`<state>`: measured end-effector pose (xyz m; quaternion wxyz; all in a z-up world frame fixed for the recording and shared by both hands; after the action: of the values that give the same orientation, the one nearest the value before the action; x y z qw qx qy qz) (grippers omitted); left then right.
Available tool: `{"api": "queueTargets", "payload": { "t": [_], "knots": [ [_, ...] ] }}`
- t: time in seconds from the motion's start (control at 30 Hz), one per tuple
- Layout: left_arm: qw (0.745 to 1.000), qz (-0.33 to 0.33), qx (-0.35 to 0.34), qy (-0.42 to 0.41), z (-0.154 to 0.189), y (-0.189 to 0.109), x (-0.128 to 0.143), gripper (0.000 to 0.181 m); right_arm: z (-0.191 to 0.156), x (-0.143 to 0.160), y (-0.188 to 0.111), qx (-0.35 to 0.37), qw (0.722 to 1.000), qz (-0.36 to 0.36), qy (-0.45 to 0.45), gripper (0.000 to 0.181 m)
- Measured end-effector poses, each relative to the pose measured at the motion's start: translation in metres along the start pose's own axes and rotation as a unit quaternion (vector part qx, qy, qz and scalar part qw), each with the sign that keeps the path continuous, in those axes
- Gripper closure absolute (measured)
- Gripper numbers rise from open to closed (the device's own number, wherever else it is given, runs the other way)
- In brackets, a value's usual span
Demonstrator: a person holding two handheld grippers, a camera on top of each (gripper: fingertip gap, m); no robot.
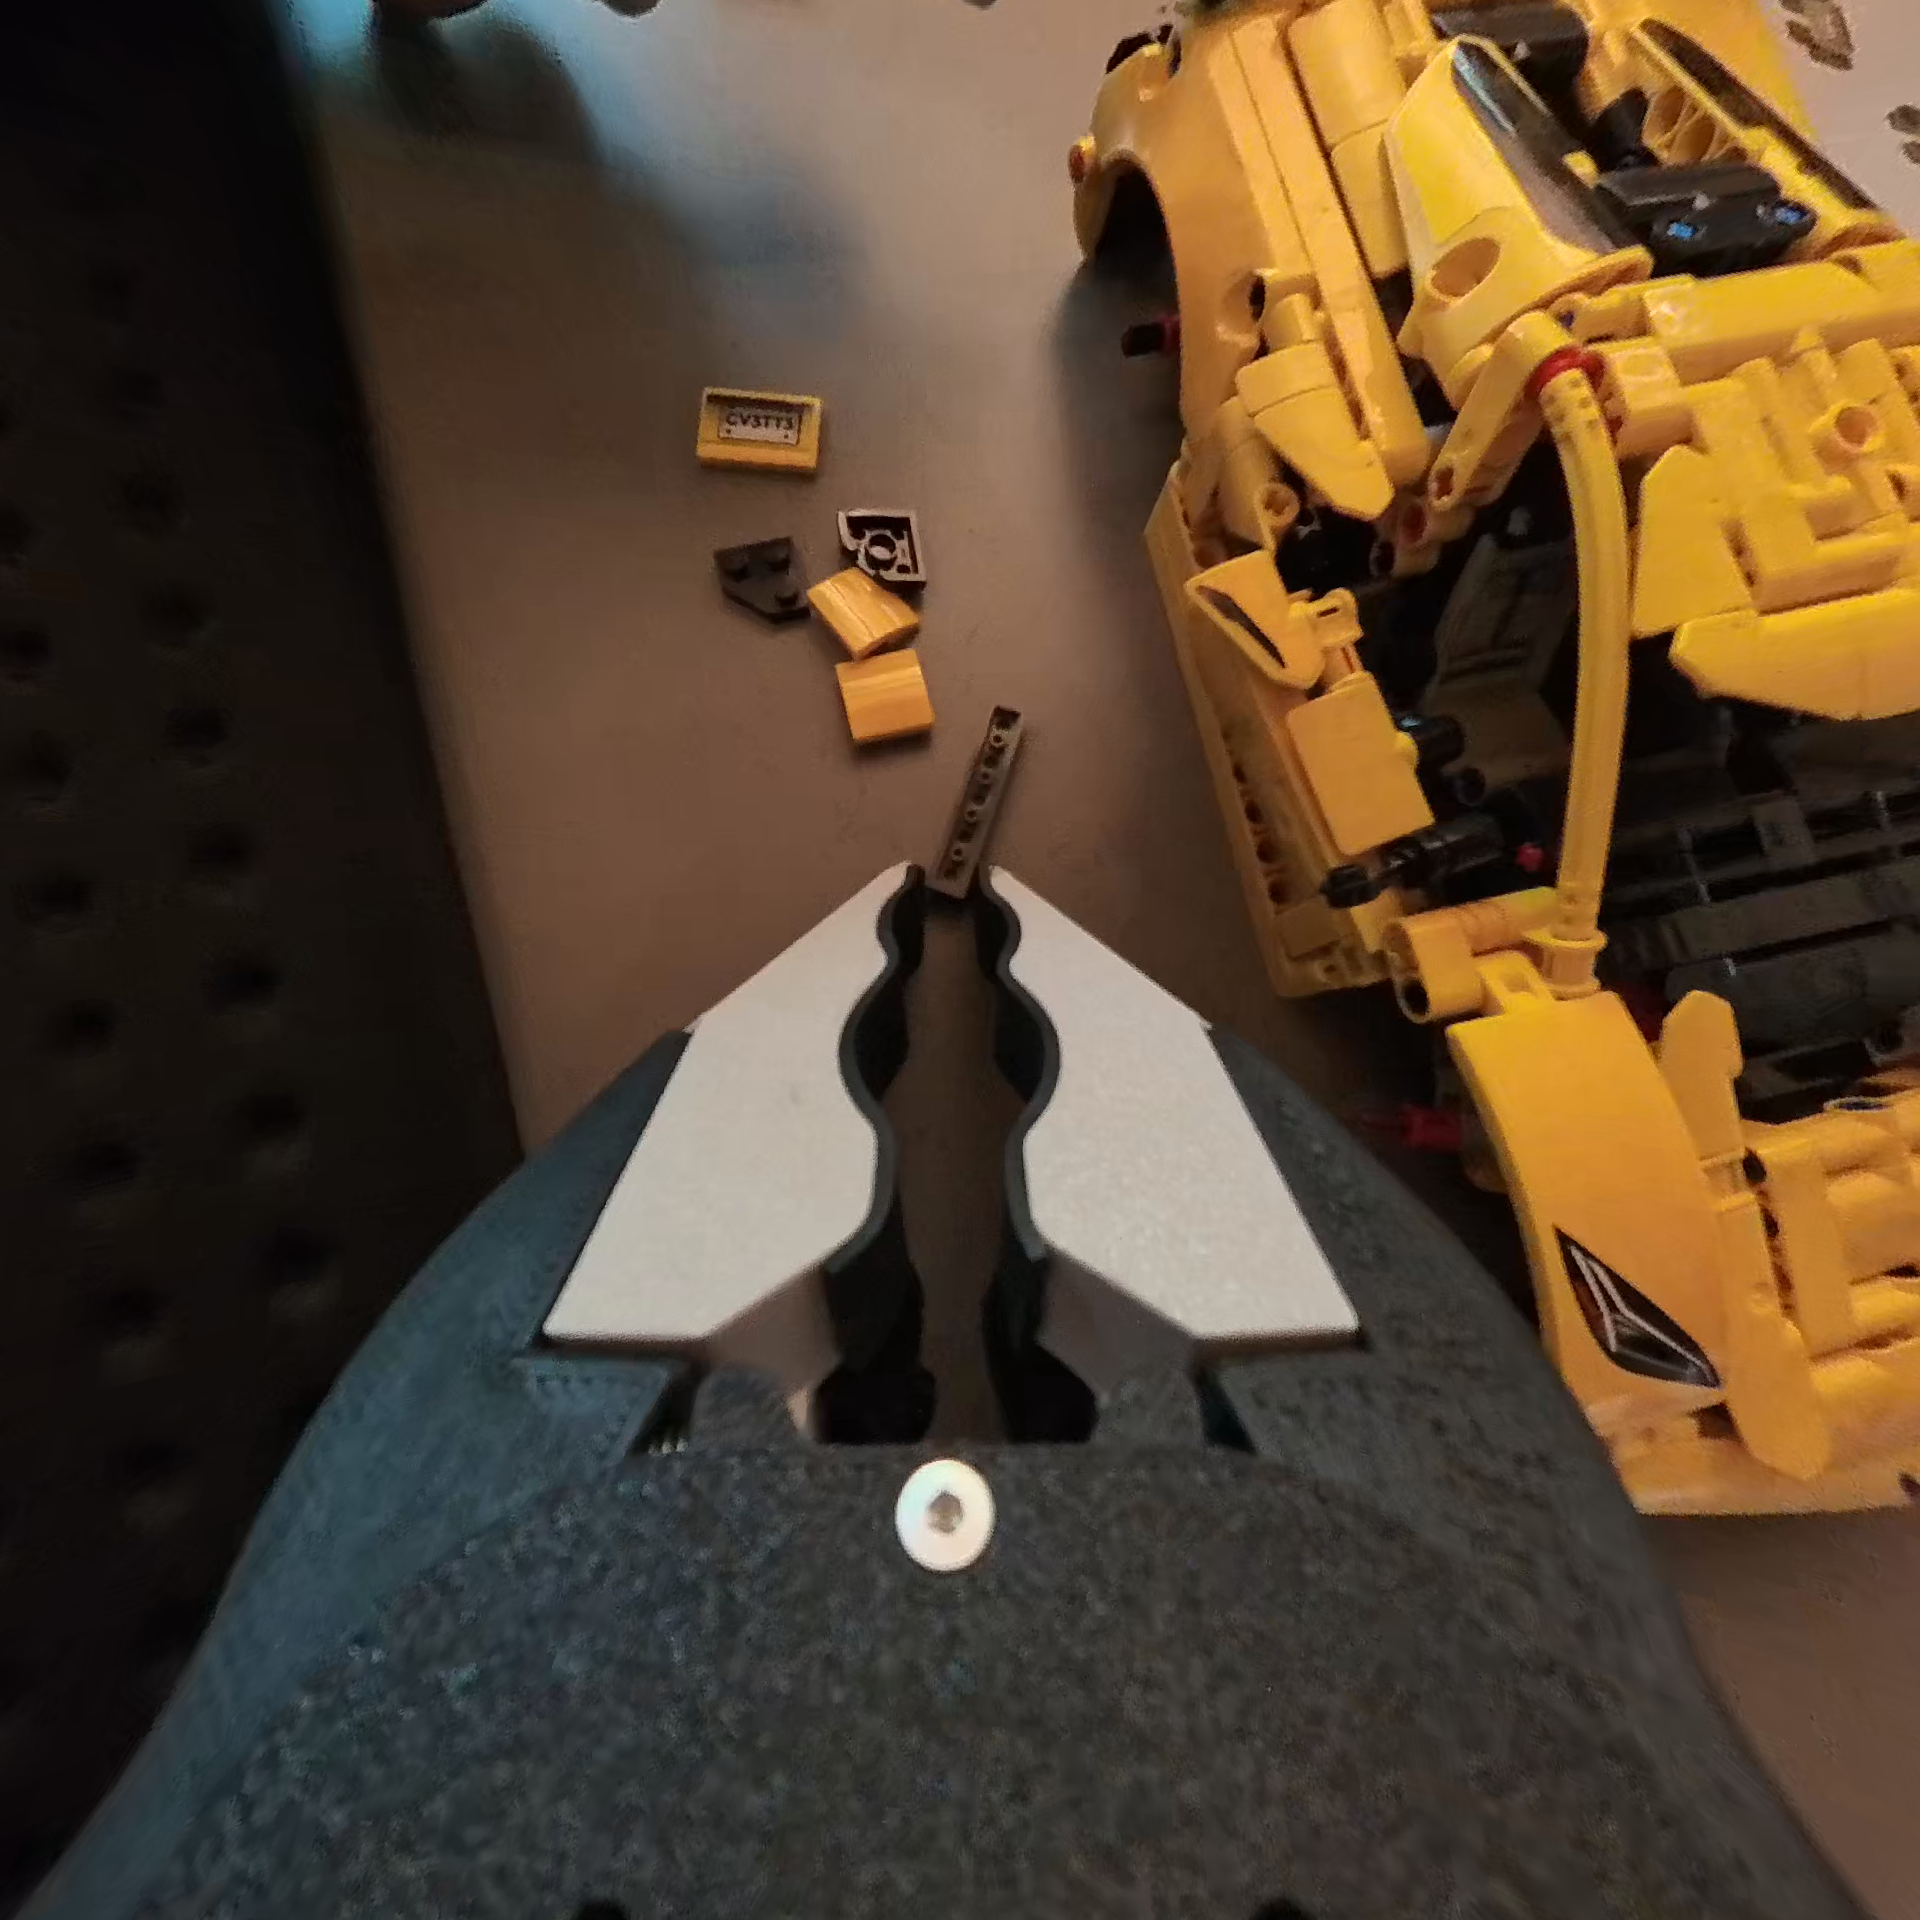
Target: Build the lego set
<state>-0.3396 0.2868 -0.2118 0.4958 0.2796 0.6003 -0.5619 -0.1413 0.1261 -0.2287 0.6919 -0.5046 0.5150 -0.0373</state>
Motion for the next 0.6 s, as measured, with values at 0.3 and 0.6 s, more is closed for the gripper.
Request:
{"api": "queueTargets", "payload": {
  "t": [0.3, 0.6],
  "knots": [
    [0.987, 0.054, 0.096, 0.119, 0.037, -0.002, -0.002, 0.153, 0.009, -0.021, -0.014, -0.225, 0.946, 0.178, 0.148, 0.173],
    [0.95, 0.138, 0.272, 0.06, 0.055, -0.018, -0.008, 0.151, -0.003, -0.027, -0.023, -0.259, 0.933, 0.221, 0.115, 0.173]
  ]
}}
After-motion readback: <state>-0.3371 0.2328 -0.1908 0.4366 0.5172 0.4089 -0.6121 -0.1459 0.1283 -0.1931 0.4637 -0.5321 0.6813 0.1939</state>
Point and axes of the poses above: each gripper's, where its closed fingertips meet, y out along the fingers, x out of its underside, z = x × y across the jaws, the point moved 10 cm from there along -y, back along the fingers, and after that the axes turned 7 degrees about -x, right-handed, at the moved point
